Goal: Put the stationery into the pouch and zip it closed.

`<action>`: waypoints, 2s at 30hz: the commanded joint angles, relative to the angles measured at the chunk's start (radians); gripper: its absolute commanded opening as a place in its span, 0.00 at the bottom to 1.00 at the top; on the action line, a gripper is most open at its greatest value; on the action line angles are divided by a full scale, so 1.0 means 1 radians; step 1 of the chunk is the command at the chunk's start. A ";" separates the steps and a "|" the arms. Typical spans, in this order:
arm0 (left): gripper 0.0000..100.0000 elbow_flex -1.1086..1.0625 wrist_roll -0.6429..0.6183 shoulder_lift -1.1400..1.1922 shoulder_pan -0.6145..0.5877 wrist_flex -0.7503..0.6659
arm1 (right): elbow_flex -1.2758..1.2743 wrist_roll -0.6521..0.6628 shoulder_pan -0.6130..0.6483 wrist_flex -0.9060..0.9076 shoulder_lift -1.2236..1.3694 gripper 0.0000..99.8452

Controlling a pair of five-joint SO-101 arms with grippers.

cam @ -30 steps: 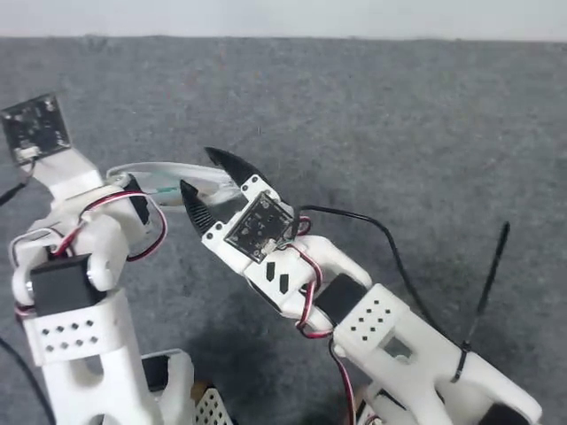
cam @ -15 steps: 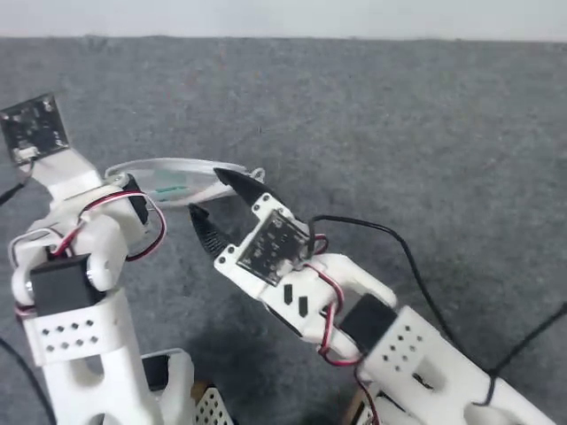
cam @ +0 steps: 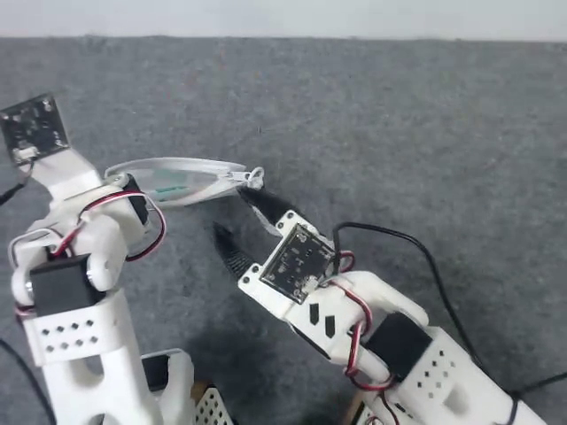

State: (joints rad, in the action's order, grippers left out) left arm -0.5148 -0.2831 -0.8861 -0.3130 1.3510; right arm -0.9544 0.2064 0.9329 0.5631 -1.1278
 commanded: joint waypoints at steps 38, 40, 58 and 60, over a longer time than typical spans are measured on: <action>0.01 0.010 0.009 0.003 -0.005 -0.031 | -0.215 -0.141 -0.203 -0.556 0.302 0.17; 0.01 0.010 0.009 0.003 -0.005 -0.031 | -0.215 -0.141 -0.203 -0.553 0.303 0.17; 0.01 0.010 0.011 0.002 -0.005 -0.028 | -0.213 -0.135 -0.196 -0.466 0.280 0.01; 0.01 0.010 0.011 0.002 -0.005 -0.028 | -0.213 -0.135 -0.196 -0.423 0.245 0.00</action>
State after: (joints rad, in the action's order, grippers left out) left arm -0.5148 -0.2831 -0.8861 -0.3145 1.3510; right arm -1.1815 0.0698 0.7411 0.0859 -0.8332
